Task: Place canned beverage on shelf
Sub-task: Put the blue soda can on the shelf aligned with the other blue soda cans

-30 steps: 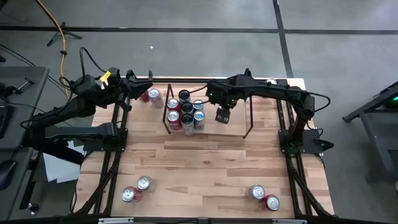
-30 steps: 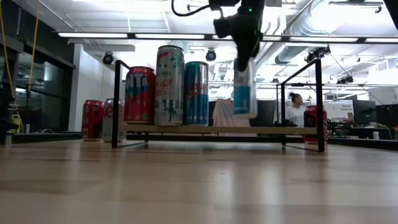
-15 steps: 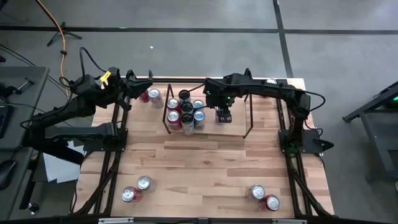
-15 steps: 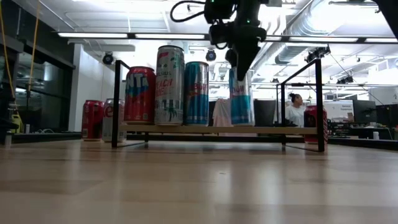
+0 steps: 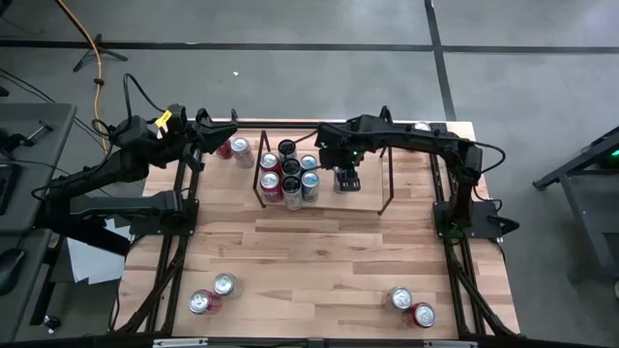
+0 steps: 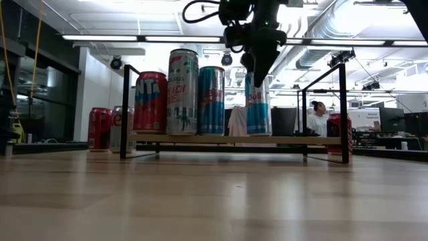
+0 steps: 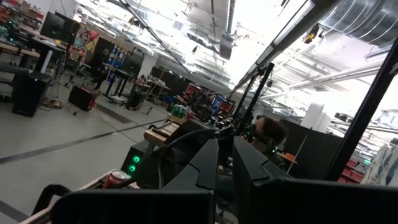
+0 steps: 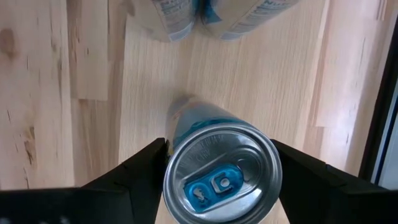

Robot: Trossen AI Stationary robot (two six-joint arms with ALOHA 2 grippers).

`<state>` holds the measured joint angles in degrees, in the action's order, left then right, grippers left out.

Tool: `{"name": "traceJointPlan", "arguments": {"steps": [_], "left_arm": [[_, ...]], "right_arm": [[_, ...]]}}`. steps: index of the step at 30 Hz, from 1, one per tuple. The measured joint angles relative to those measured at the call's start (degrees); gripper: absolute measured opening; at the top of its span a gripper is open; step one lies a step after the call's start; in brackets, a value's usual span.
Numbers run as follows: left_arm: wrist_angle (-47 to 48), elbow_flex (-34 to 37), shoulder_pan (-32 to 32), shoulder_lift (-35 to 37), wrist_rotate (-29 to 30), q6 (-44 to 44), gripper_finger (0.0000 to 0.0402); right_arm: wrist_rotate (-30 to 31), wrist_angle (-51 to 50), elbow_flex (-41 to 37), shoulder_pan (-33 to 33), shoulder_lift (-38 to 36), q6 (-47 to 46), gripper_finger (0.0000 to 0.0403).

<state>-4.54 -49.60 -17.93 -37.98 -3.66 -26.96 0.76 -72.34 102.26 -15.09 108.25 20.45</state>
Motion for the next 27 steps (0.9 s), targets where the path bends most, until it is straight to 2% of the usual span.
{"name": "traceJointPlan", "arguments": {"steps": [7, 13, 20, 27], "left_arm": [[0.0, 0.0, 0.0, 0.0, 0.0, 0.0, 0.0003], [0.0, 0.0, 0.0, 0.0, 0.0, 0.0, 0.0003], [0.1, 0.0, 0.0, 0.0, 0.0, 0.0, 0.0003], [0.2, 0.0, 0.0, 0.0, 0.0, 0.1, 0.0003]], "right_arm": [[0.9, -1.4, 0.2, 1.6, 0.4, 0.0, 0.0282], [5.3, -2.9, 1.7, 2.6, 0.2, -0.8, 0.0320], [2.3, -5.8, 6.9, 2.6, 0.2, -2.5, 0.0327], [1.2, -9.0, 16.4, 2.3, 0.1, -10.5, 0.0327]]}}
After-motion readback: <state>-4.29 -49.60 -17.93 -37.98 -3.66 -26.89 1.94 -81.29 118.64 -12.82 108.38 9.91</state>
